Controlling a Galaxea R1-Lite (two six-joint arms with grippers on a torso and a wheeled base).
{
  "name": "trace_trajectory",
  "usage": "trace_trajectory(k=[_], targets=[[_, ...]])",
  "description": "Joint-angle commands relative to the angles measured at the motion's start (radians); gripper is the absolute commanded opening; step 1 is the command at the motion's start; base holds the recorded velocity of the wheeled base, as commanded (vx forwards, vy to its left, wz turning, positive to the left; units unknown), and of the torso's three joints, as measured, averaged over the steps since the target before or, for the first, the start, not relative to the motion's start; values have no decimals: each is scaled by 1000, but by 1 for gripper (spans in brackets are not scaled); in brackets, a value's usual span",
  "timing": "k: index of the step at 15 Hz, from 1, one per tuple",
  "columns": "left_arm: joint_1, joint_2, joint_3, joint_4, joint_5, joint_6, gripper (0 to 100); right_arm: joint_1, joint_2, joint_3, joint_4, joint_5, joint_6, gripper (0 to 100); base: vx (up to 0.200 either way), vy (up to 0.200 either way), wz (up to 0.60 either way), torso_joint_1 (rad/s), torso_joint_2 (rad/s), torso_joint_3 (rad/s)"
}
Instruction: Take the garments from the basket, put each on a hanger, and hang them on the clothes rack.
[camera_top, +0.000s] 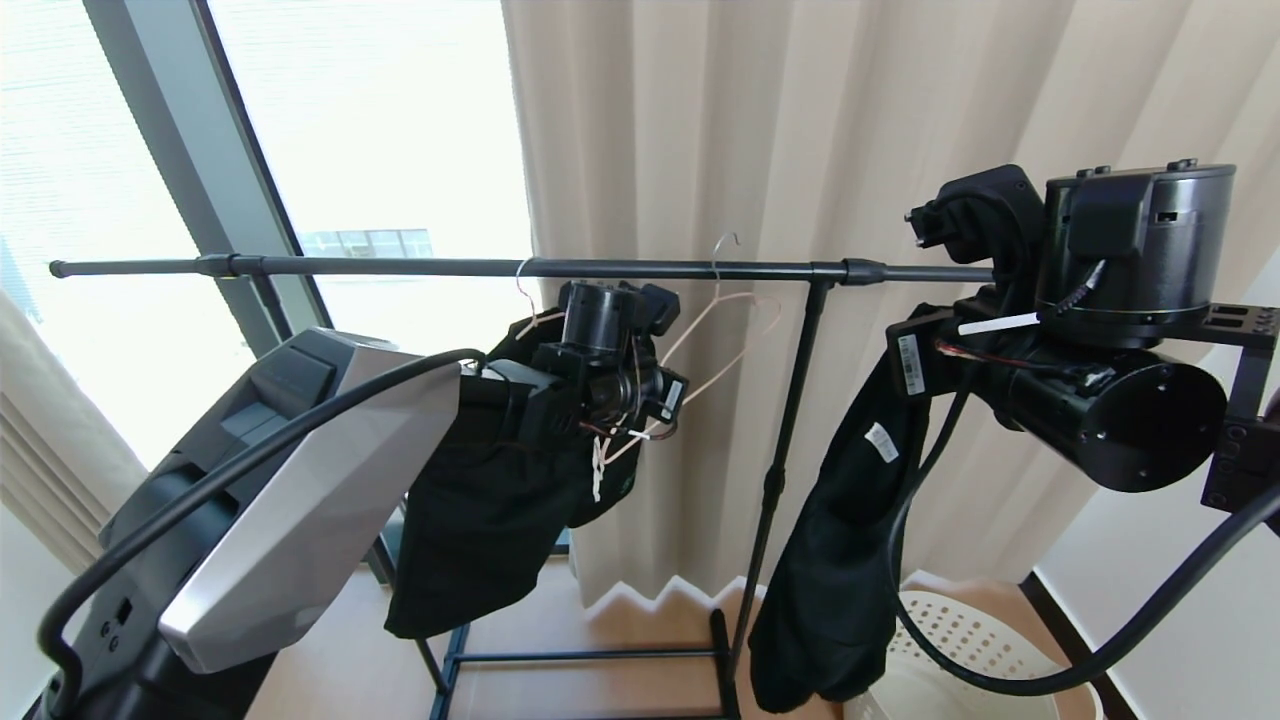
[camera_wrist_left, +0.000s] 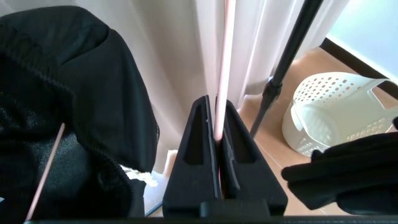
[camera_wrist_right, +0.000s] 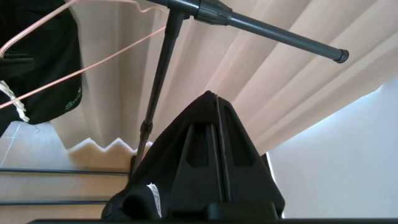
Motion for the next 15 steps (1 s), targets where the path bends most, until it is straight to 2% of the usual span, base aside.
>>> trace_trajectory(k=[1, 2, 4, 6, 10, 11, 12, 13, 14, 15], targets=[[-1, -32, 42, -11, 1, -3, 0, -4, 2, 0, 0, 0, -1, 0, 0, 0, 0, 0, 0, 0], [-1, -42, 68, -28, 1, -3, 0, -4, 2, 0, 0, 0, -1, 0, 0, 0, 0, 0, 0, 0], [-1, -122, 235, -151, 0, -5, 0, -4, 0, 0, 0, 0, -1, 0, 0, 0, 0, 0, 0, 0], [-1, -202, 365, -208, 0, -3, 0, -4, 2, 0, 0, 0, -1, 0, 0, 0, 0, 0, 0, 0], [-3, -438, 733, -360, -2, -3, 0, -4, -4, 5, 0, 0, 1, 0, 0, 0, 0, 0, 0, 0], [-3, -524, 873, -421, 0, -2, 0, -4, -7, 6, 0, 0, 1, 0, 0, 0, 0, 0, 0, 0], [-3, -584, 967, -456, 0, -3, 0, -4, -9, 8, 0, -2, 3, 0, 0, 0, 0, 0, 0, 0], [-3, -613, 1005, -470, 0, -3, 0, -4, -11, 11, 0, -3, 3, 0, 0, 0, 0, 0, 0, 0], [-3, -719, 1123, -498, -2, -5, 0, 2, -14, 23, 0, -8, 4, 0, 0, 0, 0, 0, 0, 0], [-4, -772, 1174, -499, -3, -5, 0, 10, -20, 28, -2, -11, 4, 0, 0, 0, 0, 0, 0, 0]])
